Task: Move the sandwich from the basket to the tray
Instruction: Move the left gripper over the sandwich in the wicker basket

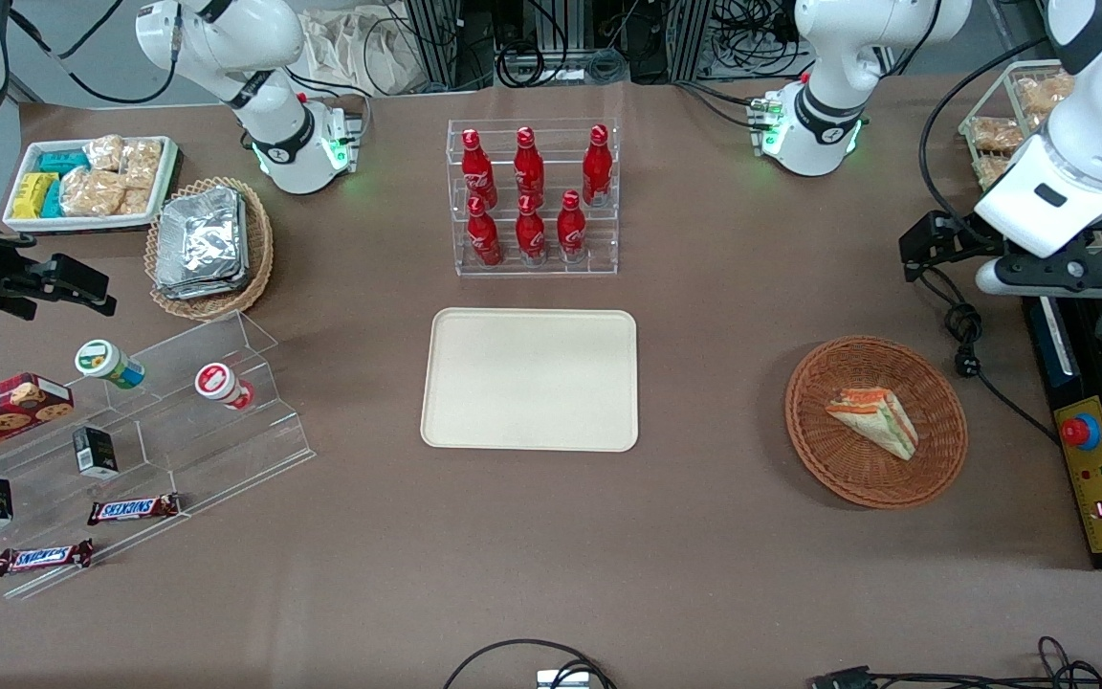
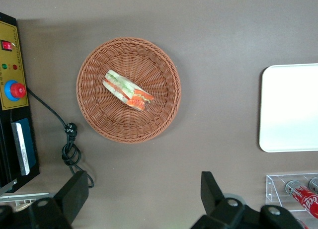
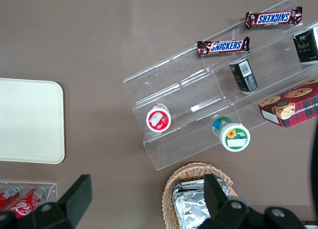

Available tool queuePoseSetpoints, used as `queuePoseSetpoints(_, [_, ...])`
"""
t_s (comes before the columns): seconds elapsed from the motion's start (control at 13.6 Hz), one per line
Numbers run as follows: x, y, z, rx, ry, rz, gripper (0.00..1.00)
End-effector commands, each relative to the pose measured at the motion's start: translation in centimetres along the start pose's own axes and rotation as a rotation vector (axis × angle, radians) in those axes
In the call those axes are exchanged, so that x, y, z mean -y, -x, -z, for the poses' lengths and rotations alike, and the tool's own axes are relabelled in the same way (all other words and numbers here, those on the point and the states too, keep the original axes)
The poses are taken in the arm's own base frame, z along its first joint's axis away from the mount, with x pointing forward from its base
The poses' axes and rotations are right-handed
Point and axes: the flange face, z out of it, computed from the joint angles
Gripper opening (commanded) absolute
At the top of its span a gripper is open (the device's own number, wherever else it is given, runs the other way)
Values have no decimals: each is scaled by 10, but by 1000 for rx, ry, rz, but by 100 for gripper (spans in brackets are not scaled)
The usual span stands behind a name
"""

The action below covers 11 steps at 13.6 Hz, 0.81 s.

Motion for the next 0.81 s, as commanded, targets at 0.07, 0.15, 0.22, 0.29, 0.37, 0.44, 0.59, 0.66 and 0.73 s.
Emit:
queuePoseSetpoints(0.07, [1, 1, -7, -3, 17, -1, 100])
queuePoseSetpoints(0.15, [3, 1, -7, -6, 18, 4, 100])
queuePoseSetpoints(0.22, [6, -1, -8, -15, 17, 9, 100])
queuePoseSetpoints(0.29, [8, -2, -18, -12, 14, 3, 100])
queuePoseSetpoints(0.37, [9, -2, -30, -2, 7, 2, 100])
queuePoseSetpoints(0.44, [10, -3, -43, 7, 2, 16, 100])
queuePoseSetpoints(0.59, [31, -13, -76, -13, 5, 131, 100])
queuePoseSetpoints(0.66, [40, -20, -94, -24, 6, 207, 100])
queuePoseSetpoints(0.73, [53, -25, -112, -25, 6, 278, 100])
